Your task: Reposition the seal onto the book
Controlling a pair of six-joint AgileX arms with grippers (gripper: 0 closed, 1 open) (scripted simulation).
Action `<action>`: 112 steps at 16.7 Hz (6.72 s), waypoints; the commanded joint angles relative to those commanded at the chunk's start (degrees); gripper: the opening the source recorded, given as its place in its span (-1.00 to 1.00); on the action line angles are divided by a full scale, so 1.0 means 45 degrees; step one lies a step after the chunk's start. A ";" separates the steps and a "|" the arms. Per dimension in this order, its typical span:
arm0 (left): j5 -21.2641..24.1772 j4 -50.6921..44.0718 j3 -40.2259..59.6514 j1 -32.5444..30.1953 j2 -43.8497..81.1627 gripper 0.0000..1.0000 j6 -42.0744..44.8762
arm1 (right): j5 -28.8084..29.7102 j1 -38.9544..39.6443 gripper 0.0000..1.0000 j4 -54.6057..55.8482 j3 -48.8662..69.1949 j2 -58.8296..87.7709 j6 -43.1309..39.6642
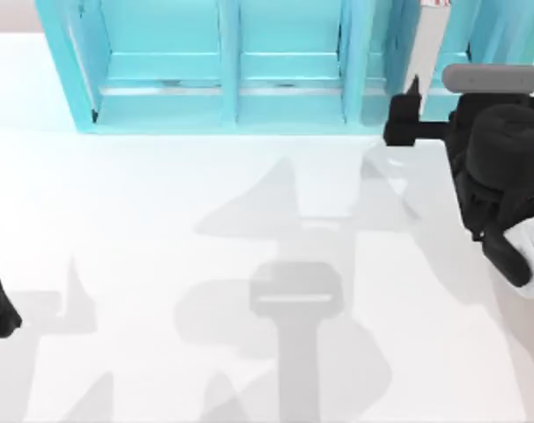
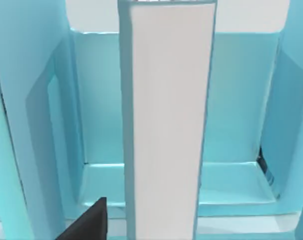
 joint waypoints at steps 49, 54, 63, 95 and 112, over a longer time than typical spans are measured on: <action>0.0000 0.0000 0.0000 0.0000 0.0000 1.00 0.0000 | -0.0941 -0.0863 -1.00 -0.1397 0.6284 0.4878 0.0020; 0.0000 0.0000 0.0000 0.0000 0.0000 1.00 0.0000 | -0.0559 -0.0482 -1.00 -0.2326 0.5631 0.3446 0.0016; 0.0000 0.0000 0.0000 0.0000 0.0000 1.00 0.0000 | 0.1370 0.1513 -1.00 -0.7290 0.2108 -0.5272 0.0297; 0.0000 0.0000 0.0000 0.0000 0.0000 1.00 0.0000 | 0.5552 0.8341 -1.00 -0.5665 -0.2461 -0.4002 -1.5403; 0.0000 0.0000 0.0000 0.0000 0.0000 1.00 0.0000 | 0.5791 0.8579 -1.00 -0.4778 -0.2870 -0.3166 -1.5487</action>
